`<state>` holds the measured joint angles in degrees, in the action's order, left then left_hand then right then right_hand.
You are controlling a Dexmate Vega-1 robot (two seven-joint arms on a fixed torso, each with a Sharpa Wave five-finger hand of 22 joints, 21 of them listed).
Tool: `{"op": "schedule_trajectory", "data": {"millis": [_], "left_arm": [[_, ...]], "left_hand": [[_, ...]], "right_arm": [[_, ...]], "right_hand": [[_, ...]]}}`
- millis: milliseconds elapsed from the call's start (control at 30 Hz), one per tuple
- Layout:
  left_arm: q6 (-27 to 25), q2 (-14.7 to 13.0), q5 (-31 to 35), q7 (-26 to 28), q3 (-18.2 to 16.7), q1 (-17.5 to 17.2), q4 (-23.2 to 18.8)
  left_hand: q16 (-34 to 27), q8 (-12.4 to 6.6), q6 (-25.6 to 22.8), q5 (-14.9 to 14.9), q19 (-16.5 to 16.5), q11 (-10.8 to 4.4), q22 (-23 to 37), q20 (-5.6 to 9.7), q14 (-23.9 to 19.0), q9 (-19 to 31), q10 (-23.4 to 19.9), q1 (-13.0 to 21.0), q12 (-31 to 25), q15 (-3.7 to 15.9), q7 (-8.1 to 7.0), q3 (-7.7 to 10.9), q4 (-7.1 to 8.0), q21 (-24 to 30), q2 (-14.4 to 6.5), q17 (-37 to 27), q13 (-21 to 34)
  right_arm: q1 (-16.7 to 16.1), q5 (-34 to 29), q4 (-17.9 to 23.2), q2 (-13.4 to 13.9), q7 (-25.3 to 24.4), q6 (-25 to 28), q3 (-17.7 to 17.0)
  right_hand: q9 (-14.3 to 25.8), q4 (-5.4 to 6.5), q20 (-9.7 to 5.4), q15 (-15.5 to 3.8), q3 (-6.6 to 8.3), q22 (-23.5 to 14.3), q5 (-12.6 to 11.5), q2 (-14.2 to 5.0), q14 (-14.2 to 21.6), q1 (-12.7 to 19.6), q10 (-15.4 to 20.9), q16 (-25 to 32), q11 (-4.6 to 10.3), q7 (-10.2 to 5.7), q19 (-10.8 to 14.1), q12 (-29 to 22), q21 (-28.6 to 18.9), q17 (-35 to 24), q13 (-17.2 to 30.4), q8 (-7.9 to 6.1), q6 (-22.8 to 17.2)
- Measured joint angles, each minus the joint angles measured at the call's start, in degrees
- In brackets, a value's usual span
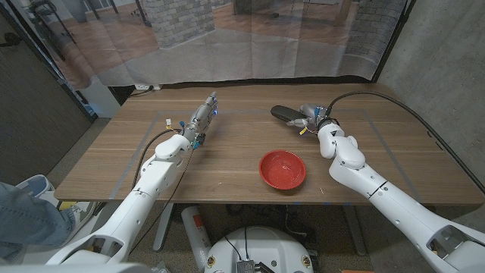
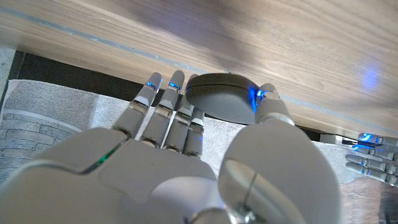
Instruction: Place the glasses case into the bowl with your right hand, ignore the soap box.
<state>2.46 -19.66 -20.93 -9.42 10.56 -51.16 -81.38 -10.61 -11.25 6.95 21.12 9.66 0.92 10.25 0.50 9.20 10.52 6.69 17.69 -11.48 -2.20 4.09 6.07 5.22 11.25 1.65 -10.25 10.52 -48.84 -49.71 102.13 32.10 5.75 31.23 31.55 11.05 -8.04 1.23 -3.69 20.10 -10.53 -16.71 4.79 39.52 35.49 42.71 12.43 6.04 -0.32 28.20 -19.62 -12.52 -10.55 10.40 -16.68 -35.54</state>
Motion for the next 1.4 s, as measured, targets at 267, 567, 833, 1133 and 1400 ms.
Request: {"op": "schedule_trajectory", "data": {"millis": [267, 567, 833, 1133, 1400], "left_arm": [[0.07, 0.03, 0.17, -0.06, 0.13, 0.12, 0.03], [0.07, 0.05, 0.29, -0.07, 0.27, 0.19, -0.07], [-0.30, 0.07, 0.42, 0.00, 0.40, 0.20, -0.42], [-0.72, 0.06, 0.62, 0.50, 0.47, -0.07, -1.13], [-0.73, 0.23, 0.76, 0.79, 0.62, -0.16, -1.35]], "left_hand": [[0.00, 0.00, 0.00, 0.00, 0.00, 0.00, 0.00, 0.00, 0.00, 0.00, 0.00, 0.00, 0.00, 0.00, 0.00, -0.49, -0.01, 0.00, 0.00, 0.00, 0.00], [0.00, 0.00, 0.00, 0.00, 0.00, 0.00, 0.00, 0.00, 0.00, 0.00, 0.00, 0.00, 0.00, 0.00, 0.00, -0.49, -0.01, 0.00, 0.00, 0.00, 0.00], [0.00, 0.00, 0.00, 0.00, 0.00, 0.00, 0.00, 0.00, 0.00, 0.00, 0.00, 0.23, 0.00, 0.00, 0.00, -0.49, -0.01, 0.00, -0.23, 0.00, 0.00], [0.00, 0.00, 0.00, 0.00, 0.00, 0.00, 0.00, 0.00, 0.00, 0.00, 0.00, 0.23, 0.00, 0.00, 0.00, -0.49, -0.01, 0.00, -0.23, 0.00, 0.00], [0.00, 0.00, 0.00, 0.00, 0.00, 0.00, 0.00, 0.00, 0.00, 0.00, 0.00, 0.23, 0.00, 0.00, 0.00, -0.49, -0.01, 0.00, -0.23, 0.00, 0.00]], "right_arm": [[-2.62, 1.00, 2.01, 1.06, -2.09, -2.44, -2.56], [-4.88, 2.11, 3.50, 2.18, -3.86, -5.28, -4.82], [-6.51, 3.26, 3.89, 3.01, -6.32, -9.13, -6.56], [-8.42, 4.83, 4.32, 4.28, -8.37, -13.89, -8.83], [-9.96, 5.89, 4.69, 5.13, -9.74, -17.28, -10.62]], "right_hand": [[0.00, -0.19, -0.01, 0.00, 0.19, 0.00, 0.02, 0.00, 0.00, 0.00, 0.00, 0.00, 0.00, -0.01, 0.84, 0.35, 0.00, 0.16, 0.00, 0.45, -0.01], [0.00, -0.19, -0.01, 0.00, 0.19, 0.00, 0.19, 0.00, 0.00, 0.00, 0.21, -0.49, 0.19, -0.21, 0.83, 0.35, 0.00, 0.00, 0.01, 0.66, -0.21], [0.00, -0.19, -0.21, 0.00, 0.19, 0.00, 0.42, 0.00, 0.00, 0.00, 0.19, -0.49, 0.21, -0.21, 1.04, 0.57, 0.00, 0.01, 0.01, 0.73, -0.21], [0.00, -0.42, -0.21, 0.00, 0.42, 0.01, 0.58, 0.01, 0.00, 0.01, 0.20, -0.48, 0.21, -0.22, 1.03, 0.57, 0.23, 0.01, 0.01, 0.77, -0.21], [0.00, -0.42, -0.21, 0.00, 0.42, 0.01, 0.65, 0.17, 0.00, 0.17, -0.02, -0.87, 0.44, -0.50, 1.03, 0.78, 0.23, 0.01, 0.14, 1.00, -0.49]]}}
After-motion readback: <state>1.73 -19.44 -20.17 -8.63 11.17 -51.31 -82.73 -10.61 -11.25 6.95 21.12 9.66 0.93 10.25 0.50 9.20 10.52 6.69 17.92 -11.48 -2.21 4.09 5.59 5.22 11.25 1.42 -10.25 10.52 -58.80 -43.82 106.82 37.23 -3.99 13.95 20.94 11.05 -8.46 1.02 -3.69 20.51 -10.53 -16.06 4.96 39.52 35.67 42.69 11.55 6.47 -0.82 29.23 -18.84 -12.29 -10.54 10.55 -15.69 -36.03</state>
